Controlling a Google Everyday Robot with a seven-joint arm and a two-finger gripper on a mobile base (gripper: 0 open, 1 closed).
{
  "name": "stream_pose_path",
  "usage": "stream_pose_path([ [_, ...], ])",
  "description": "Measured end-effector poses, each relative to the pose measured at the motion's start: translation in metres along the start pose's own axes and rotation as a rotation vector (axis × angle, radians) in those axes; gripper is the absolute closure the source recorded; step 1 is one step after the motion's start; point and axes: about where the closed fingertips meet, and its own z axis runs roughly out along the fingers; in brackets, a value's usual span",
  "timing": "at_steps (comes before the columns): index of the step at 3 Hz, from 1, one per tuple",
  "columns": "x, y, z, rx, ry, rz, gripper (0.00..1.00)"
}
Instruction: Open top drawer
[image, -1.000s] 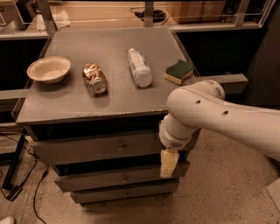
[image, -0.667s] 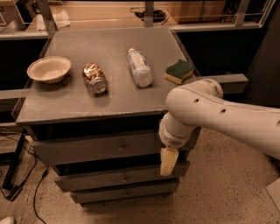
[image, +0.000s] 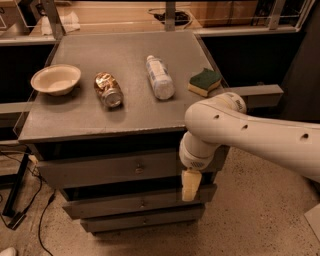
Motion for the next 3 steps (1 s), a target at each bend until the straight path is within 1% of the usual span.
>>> stream_pose_path([
  [1,-0.002,-0.001,0.008,-0.018,0.013,-0.025,0.0],
  [2,0.001,0.021,0.002,-0.051,0.029,-0.04,0.0],
  [3,0.013,0.066,-0.022,-0.105,0.045,-0.031,0.0],
])
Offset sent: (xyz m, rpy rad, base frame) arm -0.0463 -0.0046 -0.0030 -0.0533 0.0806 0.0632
